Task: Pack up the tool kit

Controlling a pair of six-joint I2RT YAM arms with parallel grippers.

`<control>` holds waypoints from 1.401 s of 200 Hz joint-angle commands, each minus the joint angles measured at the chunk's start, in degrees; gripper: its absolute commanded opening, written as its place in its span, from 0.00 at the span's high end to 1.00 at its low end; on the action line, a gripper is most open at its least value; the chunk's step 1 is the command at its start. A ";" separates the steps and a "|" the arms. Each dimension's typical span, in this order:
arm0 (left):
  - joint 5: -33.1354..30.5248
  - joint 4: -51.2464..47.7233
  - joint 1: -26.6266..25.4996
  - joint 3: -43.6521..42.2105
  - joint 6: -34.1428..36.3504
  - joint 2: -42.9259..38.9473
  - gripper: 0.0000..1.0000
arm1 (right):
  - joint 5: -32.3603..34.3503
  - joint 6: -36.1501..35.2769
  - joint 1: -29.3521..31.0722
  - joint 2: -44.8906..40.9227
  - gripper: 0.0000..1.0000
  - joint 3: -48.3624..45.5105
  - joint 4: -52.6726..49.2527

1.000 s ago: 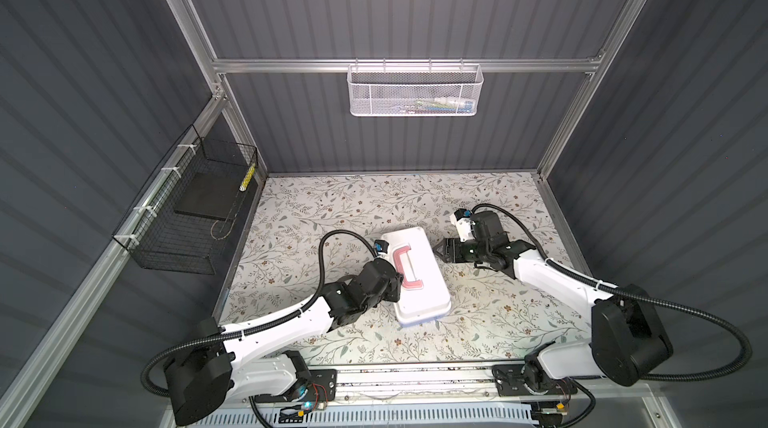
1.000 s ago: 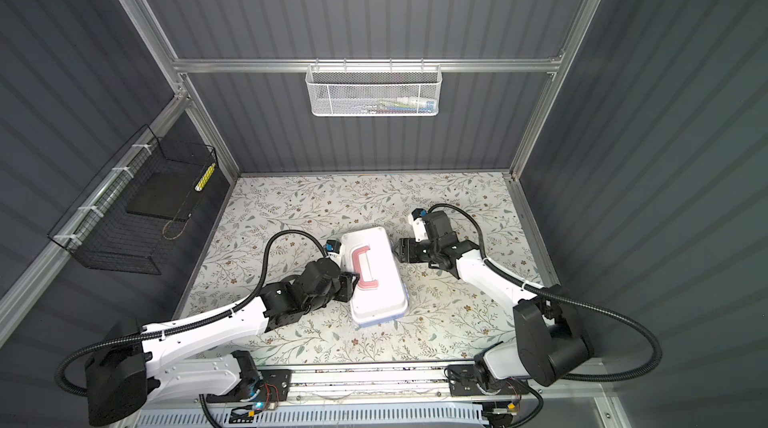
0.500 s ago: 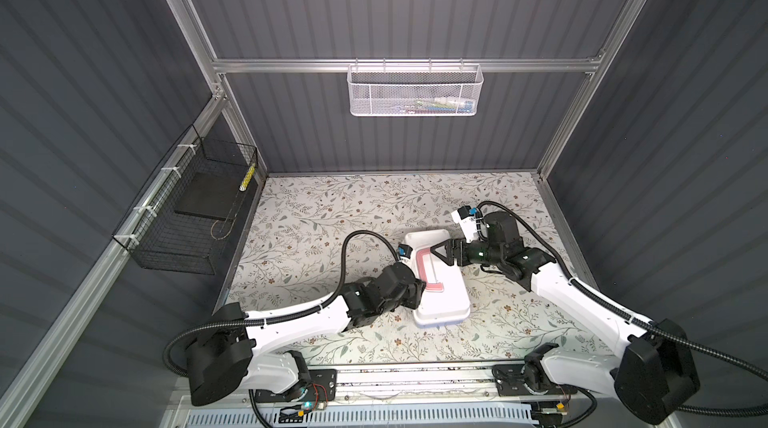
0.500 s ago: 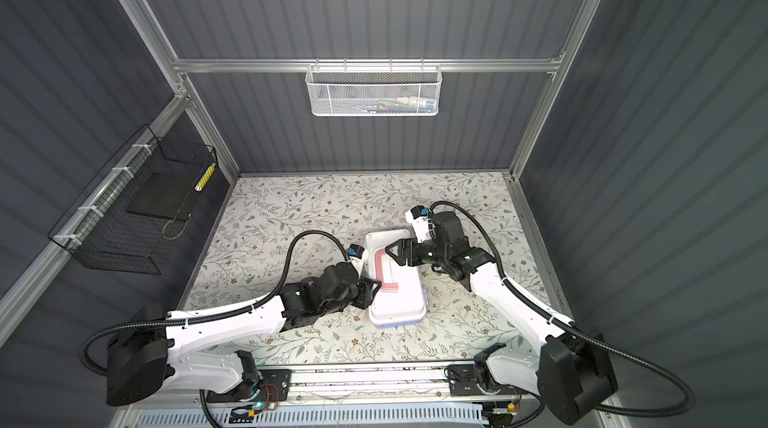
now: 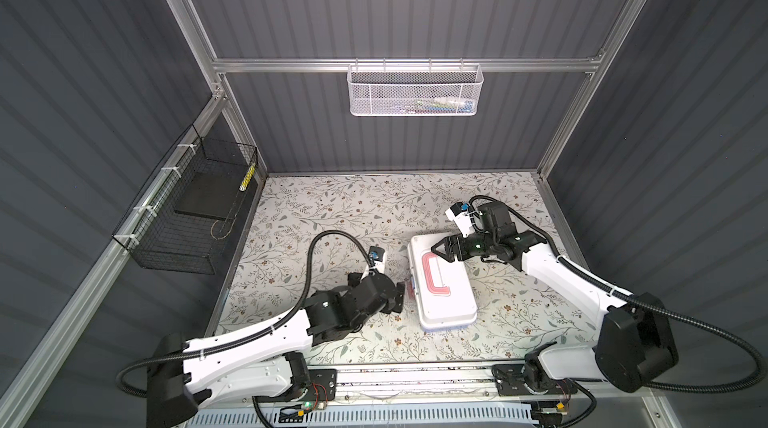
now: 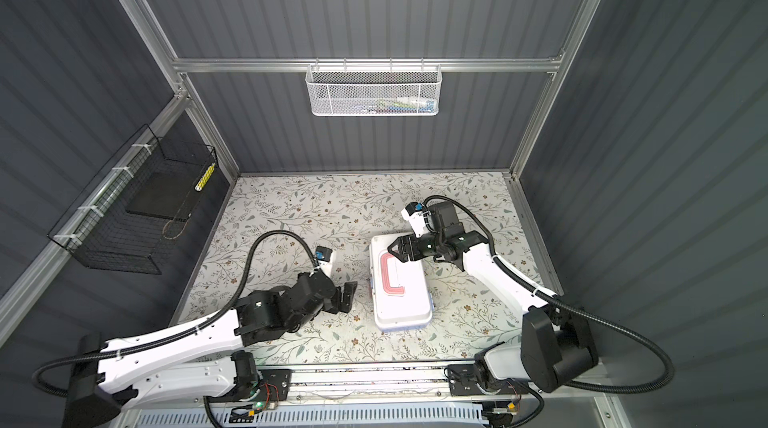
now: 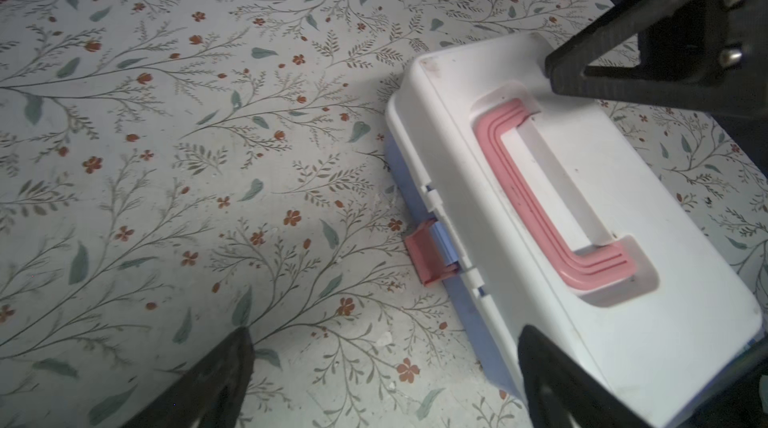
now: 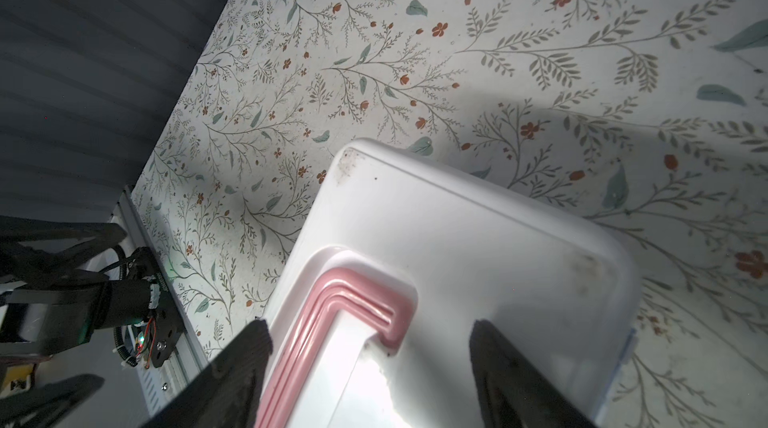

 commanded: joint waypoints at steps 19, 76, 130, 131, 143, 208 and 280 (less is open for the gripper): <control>-2.85 -1.39 0.30 -7.97 -2.32 -4.23 0.00 | 8.84 -1.61 -0.76 -7.67 0.19 -2.42 -4.35; 5.01 12.93 0.30 -7.23 6.02 6.83 0.00 | 1.77 3.33 -6.47 -4.60 0.16 -6.26 3.45; 9.81 19.60 0.30 -5.17 8.25 13.37 0.00 | -7.33 3.14 -6.62 4.47 0.19 -2.85 7.44; 9.93 19.69 0.30 -5.17 8.19 13.40 0.00 | -7.53 3.14 -6.61 4.51 0.19 -2.80 7.50; 10.77 20.51 0.30 -5.17 8.00 13.92 0.00 | -8.97 2.96 -5.96 4.95 0.19 -2.83 8.27; 5.82 14.23 0.30 -6.64 3.94 12.11 0.00 | -12.11 5.64 -3.71 9.90 0.19 -0.91 11.25; 5.40 15.66 1.37 -16.45 3.55 2.08 0.00 | -11.02 5.37 -3.72 8.27 0.21 -1.42 9.88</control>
